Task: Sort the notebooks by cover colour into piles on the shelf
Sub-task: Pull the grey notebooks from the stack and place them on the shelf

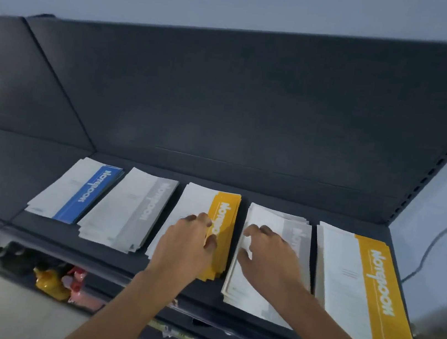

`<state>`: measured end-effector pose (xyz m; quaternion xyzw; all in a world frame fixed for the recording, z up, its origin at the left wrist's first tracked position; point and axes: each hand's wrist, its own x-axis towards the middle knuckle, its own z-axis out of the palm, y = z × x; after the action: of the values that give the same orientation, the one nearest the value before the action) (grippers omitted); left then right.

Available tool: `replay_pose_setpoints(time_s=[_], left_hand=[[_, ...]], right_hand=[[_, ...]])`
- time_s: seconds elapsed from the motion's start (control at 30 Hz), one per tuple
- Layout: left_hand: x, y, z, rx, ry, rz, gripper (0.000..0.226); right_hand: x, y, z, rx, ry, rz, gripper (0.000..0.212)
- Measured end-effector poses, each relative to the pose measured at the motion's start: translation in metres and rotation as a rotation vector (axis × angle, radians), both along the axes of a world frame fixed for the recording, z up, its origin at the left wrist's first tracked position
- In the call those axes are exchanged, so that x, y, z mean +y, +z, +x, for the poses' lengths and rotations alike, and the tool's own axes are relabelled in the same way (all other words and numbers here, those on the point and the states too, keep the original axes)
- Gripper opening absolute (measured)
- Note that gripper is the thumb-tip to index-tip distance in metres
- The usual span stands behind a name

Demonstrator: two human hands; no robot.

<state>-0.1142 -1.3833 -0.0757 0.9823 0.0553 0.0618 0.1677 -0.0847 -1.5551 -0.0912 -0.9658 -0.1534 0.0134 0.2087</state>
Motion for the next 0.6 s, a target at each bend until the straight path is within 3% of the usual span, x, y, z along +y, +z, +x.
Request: replay_pose_setpoints(time_s=[0.23, 0.47, 0.6], left_hand=[[0.097, 0.02, -0.031, 0.019, 0.233, -0.024, 0.026], [0.212, 0.023, -0.087, 0.034, 0.489, -0.134, 0.022], [0.29, 0.031, -0.118, -0.029, 0.575, -0.089, 0.022]], right_hand=[[0.098, 0.025, 0.007, 0.003, 0.287, 0.043, 0.033], [0.221, 0.043, -0.019, 0.0, 0.561, 0.034, 0.031], [0.315, 0.056, -0.034, -0.072, 0.65, 0.056, 0.024]])
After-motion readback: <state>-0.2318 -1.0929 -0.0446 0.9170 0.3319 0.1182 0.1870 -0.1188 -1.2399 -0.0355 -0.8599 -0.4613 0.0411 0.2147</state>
